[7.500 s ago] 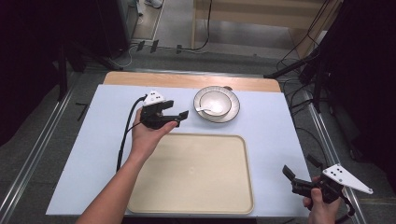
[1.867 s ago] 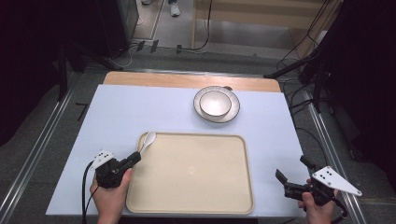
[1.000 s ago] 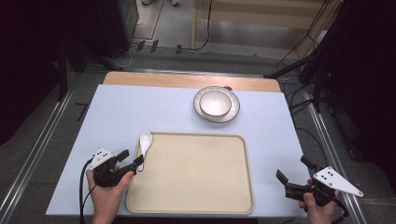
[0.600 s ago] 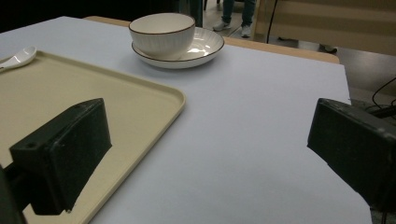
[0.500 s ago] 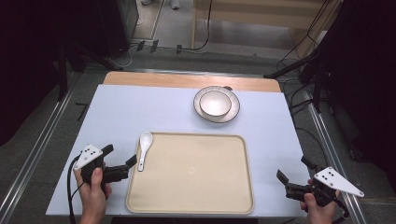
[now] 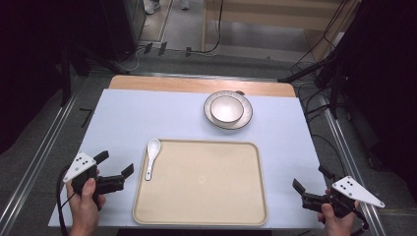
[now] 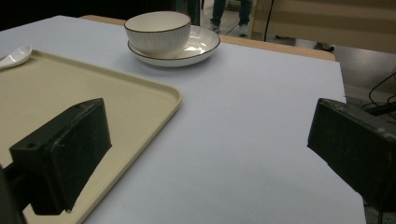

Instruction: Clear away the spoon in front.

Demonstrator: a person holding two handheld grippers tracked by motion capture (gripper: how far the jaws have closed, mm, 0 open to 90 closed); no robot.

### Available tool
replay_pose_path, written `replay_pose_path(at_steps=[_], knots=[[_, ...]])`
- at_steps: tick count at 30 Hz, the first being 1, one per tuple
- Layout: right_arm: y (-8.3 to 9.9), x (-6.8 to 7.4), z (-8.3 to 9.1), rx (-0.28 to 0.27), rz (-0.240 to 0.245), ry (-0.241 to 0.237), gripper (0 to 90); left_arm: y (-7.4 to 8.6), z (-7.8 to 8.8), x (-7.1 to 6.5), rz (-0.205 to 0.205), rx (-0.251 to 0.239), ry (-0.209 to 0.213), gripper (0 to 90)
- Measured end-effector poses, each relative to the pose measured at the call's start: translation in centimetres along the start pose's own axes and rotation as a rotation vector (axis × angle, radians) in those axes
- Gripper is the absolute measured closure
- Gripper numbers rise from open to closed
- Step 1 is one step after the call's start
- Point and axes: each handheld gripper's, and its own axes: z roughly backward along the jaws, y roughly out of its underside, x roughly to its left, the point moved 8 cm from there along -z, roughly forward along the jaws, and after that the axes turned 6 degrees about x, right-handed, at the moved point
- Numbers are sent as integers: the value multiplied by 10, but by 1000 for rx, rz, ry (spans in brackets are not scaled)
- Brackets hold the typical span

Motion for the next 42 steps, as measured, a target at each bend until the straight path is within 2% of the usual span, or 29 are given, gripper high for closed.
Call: replay_pose_path(at_steps=[3, 6, 10, 16, 22, 28, 32, 37, 42], knots=[[0, -1, 0, 1, 1, 3, 0, 0, 6, 6, -12, 0, -15, 0], [1, -2, 0, 3, -1, 2, 0, 1, 12, 9, -44, 4, -36, 0], [1, -2, 0, 2, -6, 2, 0, 1, 17, 12, -51, -6, -31, 0], [2, -3, 0, 2, -11, 10, 0, 0, 25, 21, -47, -17, -42, 0], [3, -6, 1, 4, -20, 12, 0, -2, 39, 40, -16, -42, -63, 0], [3, -8, 2, 1, -24, 15, 0, -4, 52, 54, -16, -62, -82, 0], [4, -8, 2, 3, -25, 14, 0, -5, 61, 63, 2, -80, -96, 0], [3, -8, 3, 0, -32, 13, 0, -5, 61, 61, 1, -76, -91, 0], [4, -9, 1, 3, -32, 10, 0, -1, 50, 56, -15, -43, -79, 0]])
